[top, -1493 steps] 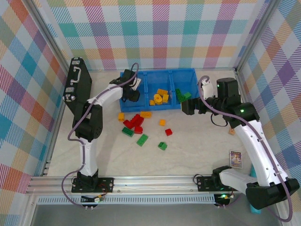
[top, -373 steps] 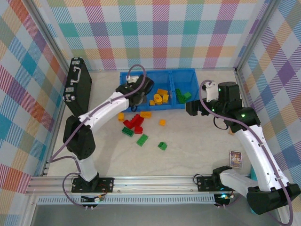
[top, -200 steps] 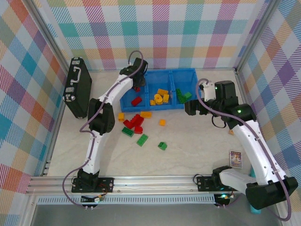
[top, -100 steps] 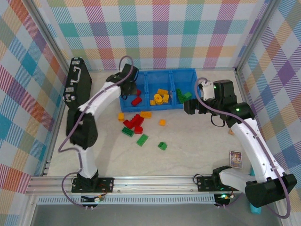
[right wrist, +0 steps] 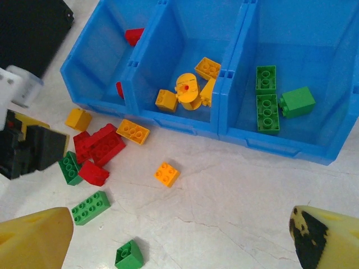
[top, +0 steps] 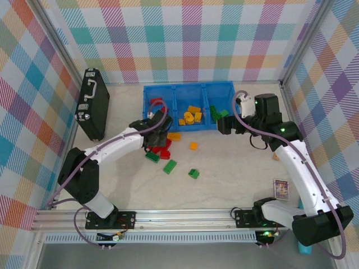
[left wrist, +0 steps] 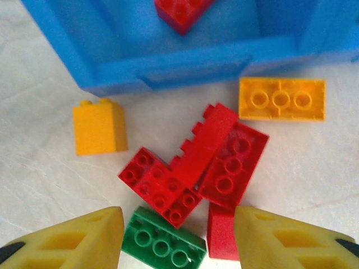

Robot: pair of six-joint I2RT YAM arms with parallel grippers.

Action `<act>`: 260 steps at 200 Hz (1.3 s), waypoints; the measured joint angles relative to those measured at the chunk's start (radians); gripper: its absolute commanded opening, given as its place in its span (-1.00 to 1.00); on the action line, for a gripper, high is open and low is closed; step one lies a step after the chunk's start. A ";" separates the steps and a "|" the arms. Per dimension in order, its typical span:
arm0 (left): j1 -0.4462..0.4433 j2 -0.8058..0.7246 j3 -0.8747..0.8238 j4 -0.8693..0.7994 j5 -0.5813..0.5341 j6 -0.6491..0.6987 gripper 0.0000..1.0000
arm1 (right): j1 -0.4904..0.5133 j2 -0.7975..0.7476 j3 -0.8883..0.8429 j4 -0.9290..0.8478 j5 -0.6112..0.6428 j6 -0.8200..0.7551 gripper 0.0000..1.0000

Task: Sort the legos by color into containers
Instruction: Pick up the lego from the center of the table.

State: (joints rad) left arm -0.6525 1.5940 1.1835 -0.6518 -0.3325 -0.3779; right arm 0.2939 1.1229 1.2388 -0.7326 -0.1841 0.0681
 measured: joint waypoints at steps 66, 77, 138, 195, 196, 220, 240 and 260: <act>-0.089 0.087 -0.003 0.029 0.002 -0.030 0.09 | 0.000 -0.010 -0.028 0.010 0.000 0.003 0.98; -0.099 0.103 -0.008 0.032 0.002 -0.038 0.10 | 0.000 -0.013 -0.029 0.010 0.000 0.003 0.98; -0.109 0.138 -0.016 0.053 0.002 -0.078 0.14 | 0.000 -0.021 -0.029 0.010 0.001 0.002 0.97; -0.109 0.163 -0.018 0.054 -0.002 -0.105 0.14 | 0.000 -0.027 -0.029 0.009 0.007 -0.002 0.98; -0.109 0.163 -0.018 0.054 -0.002 -0.105 0.14 | 0.000 -0.027 -0.029 0.009 0.007 -0.002 0.97; -0.109 0.170 -0.018 0.058 -0.002 -0.109 0.14 | 0.000 -0.031 -0.029 0.008 0.011 -0.002 0.98; -0.109 0.191 -0.018 0.058 -0.001 -0.114 0.14 | 0.000 -0.034 -0.029 0.007 0.012 -0.004 0.98; -0.109 0.219 -0.018 0.058 -0.001 -0.124 0.15 | 0.000 -0.034 -0.029 0.006 0.016 -0.005 0.98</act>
State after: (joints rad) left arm -0.7616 1.8130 1.1656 -0.5941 -0.3332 -0.5022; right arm 0.2935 1.0893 1.2095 -0.7261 -0.1677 0.0628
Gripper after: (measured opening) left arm 0.574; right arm 0.988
